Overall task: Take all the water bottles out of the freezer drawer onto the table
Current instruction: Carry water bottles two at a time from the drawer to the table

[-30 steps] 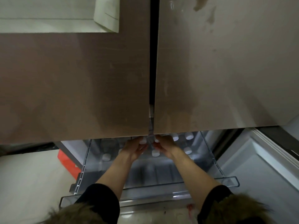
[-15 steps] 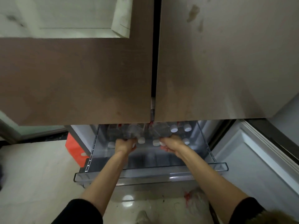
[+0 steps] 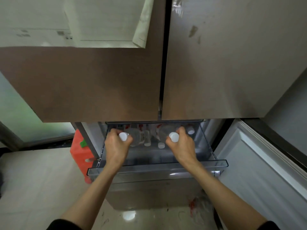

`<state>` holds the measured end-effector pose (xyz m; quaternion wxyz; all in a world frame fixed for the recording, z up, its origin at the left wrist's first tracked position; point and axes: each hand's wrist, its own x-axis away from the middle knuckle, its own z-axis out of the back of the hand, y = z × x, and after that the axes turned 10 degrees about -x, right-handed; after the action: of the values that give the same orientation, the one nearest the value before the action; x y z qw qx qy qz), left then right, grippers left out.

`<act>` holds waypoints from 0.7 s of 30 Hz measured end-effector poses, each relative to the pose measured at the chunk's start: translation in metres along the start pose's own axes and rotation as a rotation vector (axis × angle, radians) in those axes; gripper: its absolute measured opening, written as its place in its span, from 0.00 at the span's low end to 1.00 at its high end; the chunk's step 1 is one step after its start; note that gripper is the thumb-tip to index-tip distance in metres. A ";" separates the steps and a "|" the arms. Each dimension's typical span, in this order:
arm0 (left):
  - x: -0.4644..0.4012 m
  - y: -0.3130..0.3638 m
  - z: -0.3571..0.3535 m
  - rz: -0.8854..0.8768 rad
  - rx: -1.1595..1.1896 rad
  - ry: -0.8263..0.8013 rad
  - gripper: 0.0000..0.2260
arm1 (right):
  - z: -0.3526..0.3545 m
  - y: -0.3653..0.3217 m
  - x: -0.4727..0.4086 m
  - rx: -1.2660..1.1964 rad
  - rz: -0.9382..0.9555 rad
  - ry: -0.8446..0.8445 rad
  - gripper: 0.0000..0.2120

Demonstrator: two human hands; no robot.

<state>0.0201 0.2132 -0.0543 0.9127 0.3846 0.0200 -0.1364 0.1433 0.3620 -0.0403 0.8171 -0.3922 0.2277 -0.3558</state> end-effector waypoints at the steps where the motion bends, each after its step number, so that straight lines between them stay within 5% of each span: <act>1: -0.002 -0.003 0.004 -0.024 -0.029 -0.002 0.14 | -0.001 -0.006 0.001 0.005 0.014 0.014 0.15; 13: -0.006 -0.015 0.023 -0.161 -0.270 0.003 0.16 | -0.040 -0.032 0.009 0.078 0.073 -0.119 0.19; 21: -0.021 -0.025 0.016 -0.226 -0.200 -0.179 0.21 | -0.033 -0.012 0.002 -0.084 0.093 -0.257 0.19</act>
<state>-0.0074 0.1900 -0.0572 0.9235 0.2734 -0.0046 -0.2690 0.1185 0.3392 -0.0507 0.8381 -0.4574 0.1536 -0.2545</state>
